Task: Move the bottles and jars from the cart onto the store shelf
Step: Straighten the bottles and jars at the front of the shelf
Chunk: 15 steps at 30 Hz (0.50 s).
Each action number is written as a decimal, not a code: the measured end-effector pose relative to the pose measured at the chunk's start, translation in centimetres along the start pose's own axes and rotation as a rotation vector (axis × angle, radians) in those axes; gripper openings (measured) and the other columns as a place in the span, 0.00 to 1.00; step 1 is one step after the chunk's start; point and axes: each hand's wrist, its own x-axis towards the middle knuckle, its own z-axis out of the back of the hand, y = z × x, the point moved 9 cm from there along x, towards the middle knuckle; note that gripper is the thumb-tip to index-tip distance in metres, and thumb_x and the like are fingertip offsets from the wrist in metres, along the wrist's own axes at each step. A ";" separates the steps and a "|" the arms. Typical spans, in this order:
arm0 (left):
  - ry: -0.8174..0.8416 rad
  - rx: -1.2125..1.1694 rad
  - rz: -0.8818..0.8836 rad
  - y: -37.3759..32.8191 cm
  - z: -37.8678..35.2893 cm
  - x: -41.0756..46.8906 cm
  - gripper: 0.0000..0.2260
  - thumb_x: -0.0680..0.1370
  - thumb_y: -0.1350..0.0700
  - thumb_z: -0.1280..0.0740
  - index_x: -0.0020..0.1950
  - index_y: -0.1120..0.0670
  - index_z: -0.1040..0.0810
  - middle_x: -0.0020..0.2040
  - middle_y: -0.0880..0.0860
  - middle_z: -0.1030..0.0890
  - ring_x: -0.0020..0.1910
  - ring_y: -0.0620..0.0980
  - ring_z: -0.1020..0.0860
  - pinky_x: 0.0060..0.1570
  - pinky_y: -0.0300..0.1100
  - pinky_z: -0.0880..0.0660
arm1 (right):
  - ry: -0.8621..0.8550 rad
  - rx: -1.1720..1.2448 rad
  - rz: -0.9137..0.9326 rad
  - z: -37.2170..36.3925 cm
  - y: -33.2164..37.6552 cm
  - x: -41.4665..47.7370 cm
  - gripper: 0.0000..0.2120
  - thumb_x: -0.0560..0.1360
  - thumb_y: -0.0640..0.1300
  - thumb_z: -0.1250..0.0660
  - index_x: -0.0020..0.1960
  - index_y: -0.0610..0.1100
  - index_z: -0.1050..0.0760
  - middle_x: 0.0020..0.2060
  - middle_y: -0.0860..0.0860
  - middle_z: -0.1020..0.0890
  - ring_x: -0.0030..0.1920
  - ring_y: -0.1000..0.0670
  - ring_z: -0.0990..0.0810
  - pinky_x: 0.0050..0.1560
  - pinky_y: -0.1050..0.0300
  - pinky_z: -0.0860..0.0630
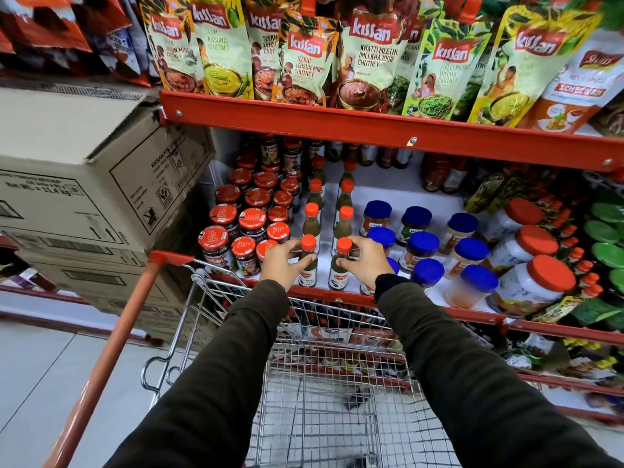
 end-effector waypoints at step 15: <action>-0.309 -0.101 0.084 1.6 -0.9 -4.7 0.25 0.74 0.45 0.27 0.68 0.50 0.29 0.60 0.49 0.28 0.58 0.50 0.25 0.61 0.43 0.27 | -0.259 0.233 0.053 4.4 -2.2 -3.7 0.21 0.73 0.40 0.27 0.65 0.45 0.24 0.59 0.51 0.18 0.56 0.55 0.20 0.58 0.59 0.20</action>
